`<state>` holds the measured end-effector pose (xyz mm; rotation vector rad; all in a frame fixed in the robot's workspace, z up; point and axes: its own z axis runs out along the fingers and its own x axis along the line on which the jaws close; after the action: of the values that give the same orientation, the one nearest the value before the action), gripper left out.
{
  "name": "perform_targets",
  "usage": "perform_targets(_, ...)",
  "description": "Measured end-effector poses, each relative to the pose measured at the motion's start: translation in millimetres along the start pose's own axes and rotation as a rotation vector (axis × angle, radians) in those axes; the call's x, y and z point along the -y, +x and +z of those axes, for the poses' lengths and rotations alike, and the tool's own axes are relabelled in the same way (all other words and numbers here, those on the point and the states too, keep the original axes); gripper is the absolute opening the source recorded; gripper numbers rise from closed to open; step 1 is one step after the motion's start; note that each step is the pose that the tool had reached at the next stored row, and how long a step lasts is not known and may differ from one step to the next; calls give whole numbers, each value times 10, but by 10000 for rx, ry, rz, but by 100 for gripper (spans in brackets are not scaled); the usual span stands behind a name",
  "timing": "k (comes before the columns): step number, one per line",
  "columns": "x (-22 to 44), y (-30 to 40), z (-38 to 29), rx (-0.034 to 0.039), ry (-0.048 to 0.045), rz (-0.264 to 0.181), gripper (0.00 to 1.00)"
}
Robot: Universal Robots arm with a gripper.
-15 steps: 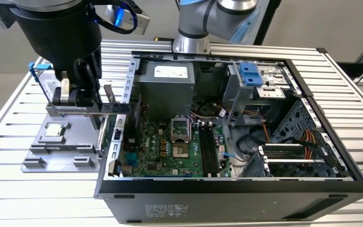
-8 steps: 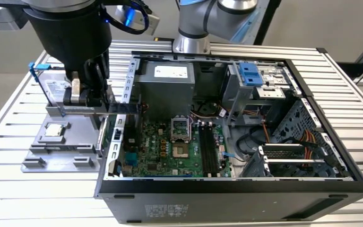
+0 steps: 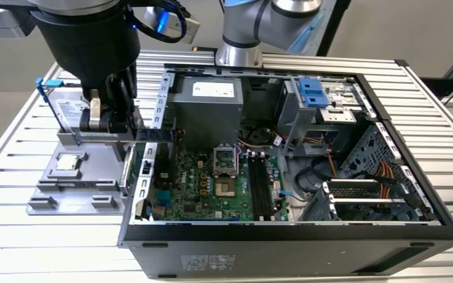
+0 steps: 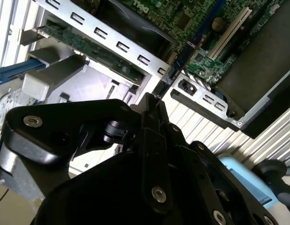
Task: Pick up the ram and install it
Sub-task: 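Pick up the ram and move it above insertion slot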
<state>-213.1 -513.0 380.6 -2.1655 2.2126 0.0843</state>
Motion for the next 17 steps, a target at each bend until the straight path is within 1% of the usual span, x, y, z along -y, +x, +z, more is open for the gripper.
perform_targets(3, 12, -1, 0, -9, 0, -2, 0)
perform_targets(6, 39, -1, 0, -13, 0, 0, 0)
perform_targets(12, 118, -3, 0, -20, 1, 13, 0)
perform_targets(17, 189, -4, 2, -42, 13, 164, 0)
